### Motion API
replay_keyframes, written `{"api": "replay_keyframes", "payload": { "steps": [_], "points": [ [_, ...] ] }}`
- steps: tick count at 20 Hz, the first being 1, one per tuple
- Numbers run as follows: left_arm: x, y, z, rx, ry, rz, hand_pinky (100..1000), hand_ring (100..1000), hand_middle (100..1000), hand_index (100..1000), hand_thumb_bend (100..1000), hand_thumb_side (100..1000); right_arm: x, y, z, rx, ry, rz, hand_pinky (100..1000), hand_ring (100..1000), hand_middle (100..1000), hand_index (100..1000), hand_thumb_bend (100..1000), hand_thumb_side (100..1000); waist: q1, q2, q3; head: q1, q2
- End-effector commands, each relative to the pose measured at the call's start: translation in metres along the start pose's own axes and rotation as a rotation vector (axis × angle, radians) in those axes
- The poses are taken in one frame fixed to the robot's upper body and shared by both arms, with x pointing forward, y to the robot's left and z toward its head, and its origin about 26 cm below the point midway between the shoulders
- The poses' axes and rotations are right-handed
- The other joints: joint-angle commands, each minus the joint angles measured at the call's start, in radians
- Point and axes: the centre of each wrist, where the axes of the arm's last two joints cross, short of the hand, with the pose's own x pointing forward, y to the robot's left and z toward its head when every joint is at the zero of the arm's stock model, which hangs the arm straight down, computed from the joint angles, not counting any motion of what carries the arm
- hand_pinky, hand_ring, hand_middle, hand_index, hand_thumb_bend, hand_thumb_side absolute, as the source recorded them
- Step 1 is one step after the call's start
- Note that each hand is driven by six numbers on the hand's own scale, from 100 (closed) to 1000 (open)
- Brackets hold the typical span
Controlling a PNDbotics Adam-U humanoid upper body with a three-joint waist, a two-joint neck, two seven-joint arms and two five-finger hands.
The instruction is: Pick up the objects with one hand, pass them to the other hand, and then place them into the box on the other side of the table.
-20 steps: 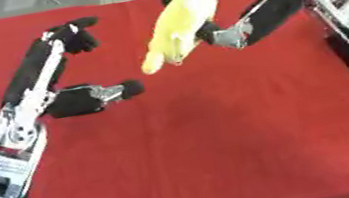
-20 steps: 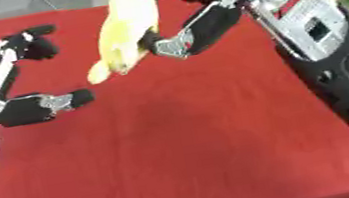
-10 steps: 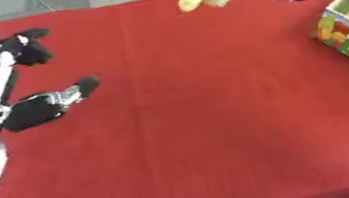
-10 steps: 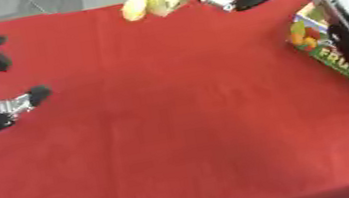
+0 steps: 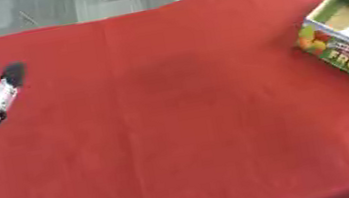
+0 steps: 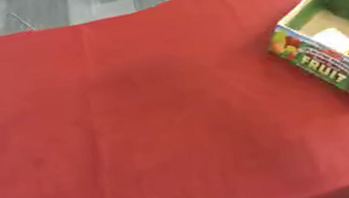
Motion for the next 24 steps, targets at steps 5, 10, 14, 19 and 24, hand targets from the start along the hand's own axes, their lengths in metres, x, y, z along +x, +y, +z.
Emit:
{"api": "replay_keyframes", "payload": {
  "steps": [5,10,14,19,24],
  "points": [
    [0.0,0.017,-0.001,0.088,-0.007,-0.011,719,622,586,872,478,790,-0.027,-0.046,0.036,-0.177,0.159,0.113,843,880,415,466,100,100,0.007,-0.013,-0.005,-0.017,-0.026],
    [-0.001,0.018,0.0,0.111,-0.001,-0.006,718,621,585,871,474,791,-0.056,-0.053,0.06,-0.222,0.267,0.163,840,877,417,472,100,100,0.011,-0.012,-0.005,-0.012,-0.036],
    [-0.002,0.018,0.0,0.122,0.009,0.0,718,621,584,870,472,791,-0.079,-0.055,0.079,-0.256,0.354,0.185,839,880,420,474,100,100,0.012,-0.011,-0.002,-0.018,-0.045],
    [-0.002,0.018,0.0,0.126,0.007,0.001,718,622,584,869,464,790,-0.099,-0.054,0.095,-0.271,0.425,0.212,841,887,442,489,100,100,0.012,-0.009,0.0,-0.059,-0.053],
    [-0.002,0.016,0.0,0.122,0.008,-0.001,717,622,584,870,450,788,-0.108,-0.052,0.102,-0.23,0.455,0.273,844,893,468,503,100,100,0.012,-0.008,0.0,-0.107,-0.057]
  ]
}}
